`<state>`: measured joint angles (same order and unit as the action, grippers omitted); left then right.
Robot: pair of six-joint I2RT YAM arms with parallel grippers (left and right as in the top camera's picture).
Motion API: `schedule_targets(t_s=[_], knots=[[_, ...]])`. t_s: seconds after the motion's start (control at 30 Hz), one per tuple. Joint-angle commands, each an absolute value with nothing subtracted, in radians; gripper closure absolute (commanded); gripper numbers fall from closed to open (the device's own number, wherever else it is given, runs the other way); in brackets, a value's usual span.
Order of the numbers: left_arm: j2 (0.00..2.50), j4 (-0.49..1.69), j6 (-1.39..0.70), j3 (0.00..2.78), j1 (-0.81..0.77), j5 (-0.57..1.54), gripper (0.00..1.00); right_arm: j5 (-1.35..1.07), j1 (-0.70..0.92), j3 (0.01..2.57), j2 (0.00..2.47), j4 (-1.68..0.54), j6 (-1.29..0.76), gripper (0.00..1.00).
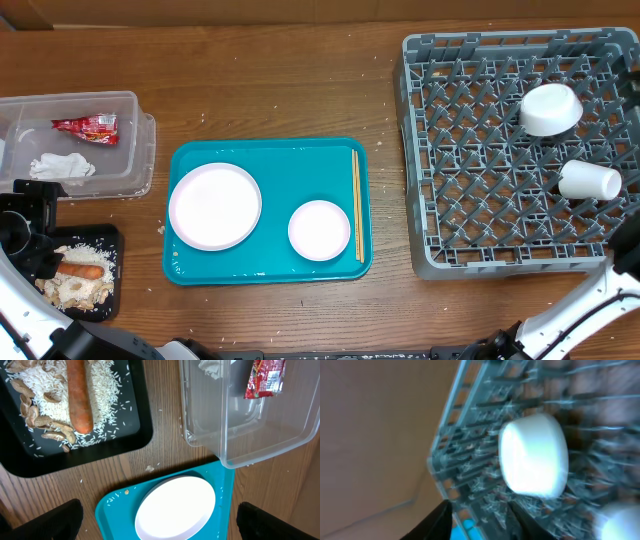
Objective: Sort waste into correct bins and load items into the dishwasher
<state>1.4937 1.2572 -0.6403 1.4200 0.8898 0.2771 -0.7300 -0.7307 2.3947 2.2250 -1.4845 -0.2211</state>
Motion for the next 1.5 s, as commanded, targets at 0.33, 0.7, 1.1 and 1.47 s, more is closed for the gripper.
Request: schedule_targets(t_s=[0.33, 0.7, 1.1, 1.47], knots=[[1.499, 1.256, -0.632, 1.427, 0.888, 0.281, 0.0, -0.097, -0.702, 2.36, 1.992, -1.693, -0.42, 0.02], [1.499, 1.256, -0.632, 1.427, 0.888, 0.281, 0.0, -0.069, -0.702, 2.043, 1.993, -1.6, -0.421, 0.71], [1.499, 1.256, -0.632, 1.427, 0.888, 0.281, 0.0, -0.024, -0.702, 1.827, 2.004, -1.412, -0.464, 0.96], [1.499, 1.256, -0.632, 1.427, 0.888, 0.281, 0.0, -0.063, -0.625, 1.823, 2.004, -1.415, -0.434, 0.96]])
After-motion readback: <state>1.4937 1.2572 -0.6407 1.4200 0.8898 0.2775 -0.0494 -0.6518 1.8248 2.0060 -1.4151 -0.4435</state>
